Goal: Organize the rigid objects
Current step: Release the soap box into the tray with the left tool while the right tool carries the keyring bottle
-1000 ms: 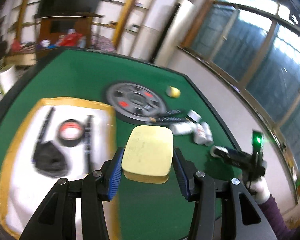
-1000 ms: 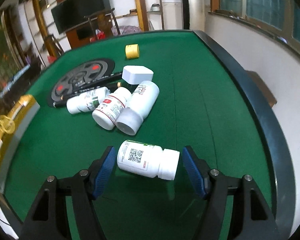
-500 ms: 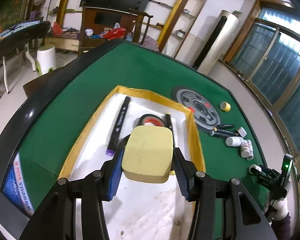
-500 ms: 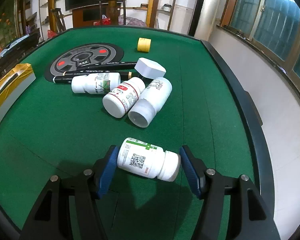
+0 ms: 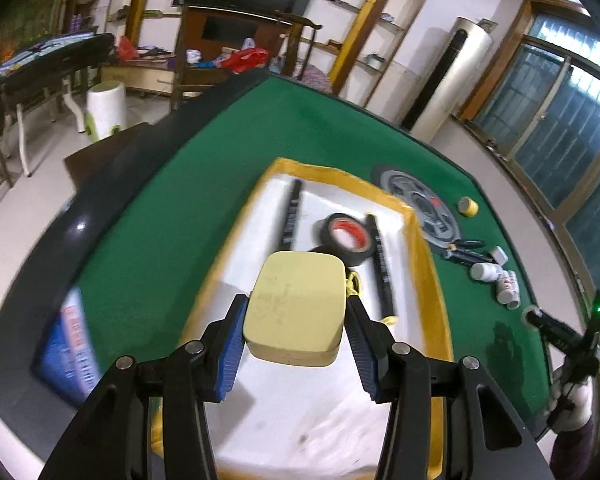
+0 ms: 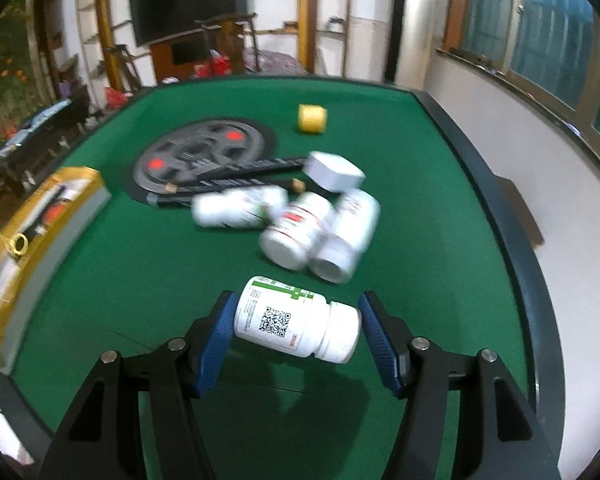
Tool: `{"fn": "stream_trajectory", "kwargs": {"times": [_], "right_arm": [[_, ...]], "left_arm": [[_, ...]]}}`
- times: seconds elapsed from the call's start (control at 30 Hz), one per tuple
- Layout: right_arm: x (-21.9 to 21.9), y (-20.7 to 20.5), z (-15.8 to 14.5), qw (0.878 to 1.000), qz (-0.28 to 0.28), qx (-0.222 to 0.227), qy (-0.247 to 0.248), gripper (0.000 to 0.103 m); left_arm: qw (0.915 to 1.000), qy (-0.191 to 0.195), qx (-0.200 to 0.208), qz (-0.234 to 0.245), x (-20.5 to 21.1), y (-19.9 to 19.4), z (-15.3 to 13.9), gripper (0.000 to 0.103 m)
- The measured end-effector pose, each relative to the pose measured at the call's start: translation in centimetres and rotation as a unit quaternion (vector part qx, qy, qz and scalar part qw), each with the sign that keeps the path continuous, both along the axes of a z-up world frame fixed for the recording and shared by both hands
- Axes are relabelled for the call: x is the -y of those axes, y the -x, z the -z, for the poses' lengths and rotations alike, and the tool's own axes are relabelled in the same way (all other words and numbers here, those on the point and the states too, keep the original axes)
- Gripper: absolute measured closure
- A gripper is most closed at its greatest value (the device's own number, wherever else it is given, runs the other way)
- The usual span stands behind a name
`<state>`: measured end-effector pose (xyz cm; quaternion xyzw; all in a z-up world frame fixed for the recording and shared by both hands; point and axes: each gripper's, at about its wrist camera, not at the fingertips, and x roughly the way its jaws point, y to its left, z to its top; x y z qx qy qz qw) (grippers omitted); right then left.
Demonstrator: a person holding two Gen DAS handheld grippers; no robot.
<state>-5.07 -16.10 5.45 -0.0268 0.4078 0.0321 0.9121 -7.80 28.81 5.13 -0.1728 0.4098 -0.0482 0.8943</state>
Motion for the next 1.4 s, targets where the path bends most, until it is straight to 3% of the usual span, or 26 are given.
{"fn": "stream_trajectory", "kwargs": {"times": [0.13, 0.23, 0.4, 0.53, 0.63, 1.03, 1.4], "right_arm": [[-3.7, 0.1, -1.7, 0.999, -0.044, 0.014, -0.028, 0.041], [-7.4, 0.0, -2.7, 0.994, -0.089, 0.018, -0.055, 0.041], [-12.7, -0.3, -3.5, 0.986, -0.145, 0.012, -0.084, 0.041], [-16.5, -0.1, -3.5, 0.981, -0.177, 0.009, -0.083, 0.041], [-18.3, 0.1, -3.3, 0.978, -0.192, 0.004, -0.082, 0.041], [-20.1, 0.3, -1.9, 0.974, -0.207, -0.014, -0.086, 0.041], [-20.6, 1.1, -2.0, 0.973, -0.213, -0.015, -0.086, 0.041]], "left_arm": [[0.9993, -0.031, -0.014, -0.016, -1.1, 0.3, 0.2, 0.052], [0.9988, -0.031, -0.035, -0.011, -1.3, -0.3, 1.1, 0.052], [0.9952, -0.093, -0.031, 0.003, 0.6, -1.7, 1.1, 0.052], [0.9967, -0.065, -0.041, 0.025, 1.2, -2.7, 1.7, 0.052], [0.9951, -0.086, -0.038, 0.032, 2.0, -2.5, 1.8, 0.052], [0.992, -0.113, -0.049, 0.028, 1.3, -1.8, 2.3, 0.052], [0.9897, -0.114, -0.082, 0.024, 2.2, -5.9, 3.7, 0.052]]}}
